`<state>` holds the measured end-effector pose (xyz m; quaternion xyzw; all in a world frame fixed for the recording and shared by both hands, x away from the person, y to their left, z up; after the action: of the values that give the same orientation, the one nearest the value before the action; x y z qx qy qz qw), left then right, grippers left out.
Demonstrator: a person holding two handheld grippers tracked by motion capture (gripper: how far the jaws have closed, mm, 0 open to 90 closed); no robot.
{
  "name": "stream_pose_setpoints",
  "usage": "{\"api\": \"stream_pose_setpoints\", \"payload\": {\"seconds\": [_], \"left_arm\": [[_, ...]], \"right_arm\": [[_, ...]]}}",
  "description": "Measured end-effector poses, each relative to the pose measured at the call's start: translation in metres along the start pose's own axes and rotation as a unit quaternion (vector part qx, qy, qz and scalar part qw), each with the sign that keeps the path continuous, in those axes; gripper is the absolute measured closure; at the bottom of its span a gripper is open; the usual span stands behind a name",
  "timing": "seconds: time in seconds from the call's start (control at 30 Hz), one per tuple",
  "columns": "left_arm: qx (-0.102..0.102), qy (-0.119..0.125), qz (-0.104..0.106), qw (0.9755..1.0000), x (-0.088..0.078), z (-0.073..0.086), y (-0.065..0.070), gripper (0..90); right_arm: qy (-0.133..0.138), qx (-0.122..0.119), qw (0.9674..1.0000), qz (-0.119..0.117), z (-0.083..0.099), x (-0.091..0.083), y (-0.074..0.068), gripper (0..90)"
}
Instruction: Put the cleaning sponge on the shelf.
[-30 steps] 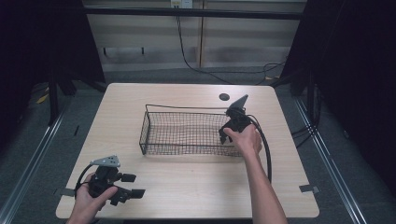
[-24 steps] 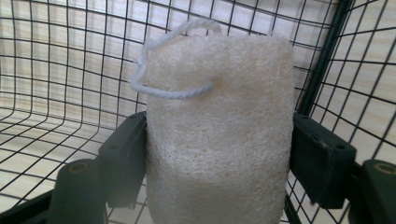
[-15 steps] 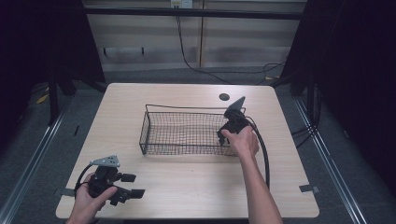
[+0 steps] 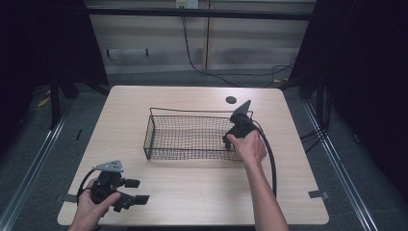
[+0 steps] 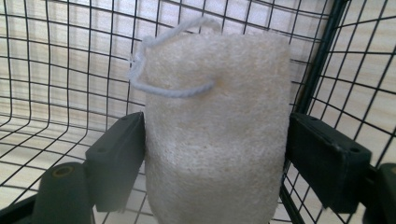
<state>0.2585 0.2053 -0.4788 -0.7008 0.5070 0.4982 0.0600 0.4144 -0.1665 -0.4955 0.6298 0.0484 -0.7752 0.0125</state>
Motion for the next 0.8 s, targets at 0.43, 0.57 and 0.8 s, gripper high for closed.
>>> {"api": "stream_pose_setpoints", "payload": {"seconds": [0.43, 0.57, 0.8], "left_arm": [[-0.001, -0.001, 0.0, 1.0, 0.001, 0.0, 0.001, 19.5], [-0.001, -0.001, -0.001, 1.0, 0.001, 0.0, 0.001, 19.5], [0.0, -0.005, 0.001, 1.0, 0.002, 0.0, 0.001, 19.5]], "right_arm": [[0.011, -0.014, 0.9998, -0.009, 0.005, -0.01, 0.001, 16.1], [0.012, -0.022, 0.9997, -0.008, 0.007, -0.012, 0.002, 15.4], [0.03, -0.036, 0.9985, -0.026, 0.011, -0.019, 0.004, 15.4]]}}
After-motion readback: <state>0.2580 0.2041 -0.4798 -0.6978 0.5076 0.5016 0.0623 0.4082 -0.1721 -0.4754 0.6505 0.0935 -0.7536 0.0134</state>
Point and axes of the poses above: each handheld gripper's, and its own axes: x roughly forward along the jaws, z roughly out of its underside, y roughly to its right, the point moved 5 cm from there along x, roughly forward along the jaws, and after that the axes turned 12 degrees about -y, right-handed, at the moved point
